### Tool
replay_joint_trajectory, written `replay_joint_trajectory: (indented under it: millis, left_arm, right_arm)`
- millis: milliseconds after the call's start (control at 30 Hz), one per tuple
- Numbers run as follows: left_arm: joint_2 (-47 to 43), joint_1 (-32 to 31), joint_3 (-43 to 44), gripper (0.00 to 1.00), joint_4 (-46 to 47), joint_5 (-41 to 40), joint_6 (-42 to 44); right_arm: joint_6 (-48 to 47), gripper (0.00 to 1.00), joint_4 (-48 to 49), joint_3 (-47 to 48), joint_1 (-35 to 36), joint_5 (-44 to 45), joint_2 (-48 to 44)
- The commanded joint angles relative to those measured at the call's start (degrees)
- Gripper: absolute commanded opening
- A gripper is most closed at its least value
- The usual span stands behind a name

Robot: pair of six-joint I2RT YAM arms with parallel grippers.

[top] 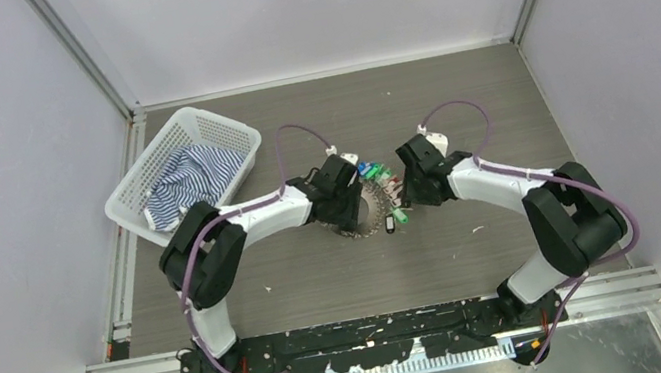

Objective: Remove the keys from the keyring

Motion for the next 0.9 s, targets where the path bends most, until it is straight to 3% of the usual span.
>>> replay_joint_trajectory:
  millis: [0,233,867]
  left_arm:
    - [-2.8,-0.4,-4.6,0.43,-4.0,-1.6,-5.2]
    - [-5.9,-0.4,-5.3,0.43,-3.3,-0.3,-7.2]
    - [-9.5,-0.3,-7.0,0.44,-1.6,1.2,-8.8]
  right_arm:
    - [-6.4,0.48,-9.3,5.6,2.2,2.2,-3.1]
    - [-0.5,0.52,-12.1,1.0,12.8,1.4,-10.8]
    - [6.4,0.5,-3.7,2.8,19.0,8.6,2.5]
